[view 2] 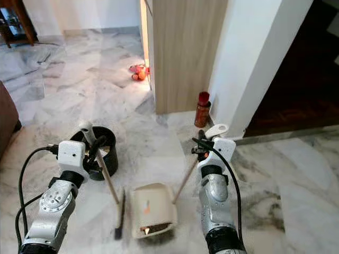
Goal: Sweep floor
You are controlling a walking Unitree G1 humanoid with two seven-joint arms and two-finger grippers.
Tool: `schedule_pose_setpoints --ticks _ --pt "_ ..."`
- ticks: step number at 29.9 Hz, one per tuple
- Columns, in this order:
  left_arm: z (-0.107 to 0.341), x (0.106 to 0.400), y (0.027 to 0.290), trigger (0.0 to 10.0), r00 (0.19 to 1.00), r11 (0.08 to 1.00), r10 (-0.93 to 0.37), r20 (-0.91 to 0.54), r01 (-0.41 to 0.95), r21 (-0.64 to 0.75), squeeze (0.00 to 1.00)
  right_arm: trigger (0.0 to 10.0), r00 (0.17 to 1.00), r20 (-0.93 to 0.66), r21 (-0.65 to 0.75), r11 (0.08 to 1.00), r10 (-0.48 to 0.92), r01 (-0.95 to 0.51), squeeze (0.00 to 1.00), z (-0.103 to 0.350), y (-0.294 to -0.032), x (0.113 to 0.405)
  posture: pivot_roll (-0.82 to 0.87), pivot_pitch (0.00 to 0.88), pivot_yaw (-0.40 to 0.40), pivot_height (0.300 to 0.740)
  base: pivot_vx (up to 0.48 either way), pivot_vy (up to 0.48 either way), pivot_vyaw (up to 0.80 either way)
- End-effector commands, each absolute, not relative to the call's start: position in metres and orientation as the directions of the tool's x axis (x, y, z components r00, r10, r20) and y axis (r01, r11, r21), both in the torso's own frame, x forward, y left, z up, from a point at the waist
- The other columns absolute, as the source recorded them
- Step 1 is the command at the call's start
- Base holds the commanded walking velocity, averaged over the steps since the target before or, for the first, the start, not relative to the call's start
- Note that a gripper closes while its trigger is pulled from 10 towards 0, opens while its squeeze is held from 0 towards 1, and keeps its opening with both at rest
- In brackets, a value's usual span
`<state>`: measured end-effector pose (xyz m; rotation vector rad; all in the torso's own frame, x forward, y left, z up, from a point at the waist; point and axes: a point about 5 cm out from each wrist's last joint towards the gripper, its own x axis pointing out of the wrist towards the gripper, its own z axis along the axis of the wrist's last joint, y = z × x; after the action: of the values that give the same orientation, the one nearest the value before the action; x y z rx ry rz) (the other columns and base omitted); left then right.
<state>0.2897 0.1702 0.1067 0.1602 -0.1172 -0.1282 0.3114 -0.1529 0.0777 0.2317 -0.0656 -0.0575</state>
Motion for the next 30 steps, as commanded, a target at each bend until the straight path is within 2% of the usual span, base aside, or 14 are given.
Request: schedule_pose_setpoints --ticks 1,8,30 --pt "0.1152 0.2908 0.1729 10.0 0.98 0.978 -0.137 0.144 0.111 0.175 0.0 10.0 0.992 0.119 0.232 0.972 -0.048 0.019 0.0 0.0904 -0.149 0.3165 0.06 0.001 -0.008 0.74 0.0 0.356 0.0" --pt "0.1139 0.2901 0.1739 10.0 0.98 0.977 -0.141 0.14 0.116 0.178 0.0 10.0 0.992 0.118 0.23 0.973 -0.047 0.018 0.0 0.0897 -0.1472 0.3163 0.06 0.0 -0.005 0.74 0.0 0.355 0.39" --pt "0.1164 0.2922 0.1744 10.0 0.98 0.978 -0.137 0.144 0.11 0.18 0.0 10.0 0.992 0.121 0.232 0.973 -0.039 0.01 0.0 0.0914 -0.1471 0.318 0.06 0.012 -0.005 0.74 0.0 0.353 0.0"
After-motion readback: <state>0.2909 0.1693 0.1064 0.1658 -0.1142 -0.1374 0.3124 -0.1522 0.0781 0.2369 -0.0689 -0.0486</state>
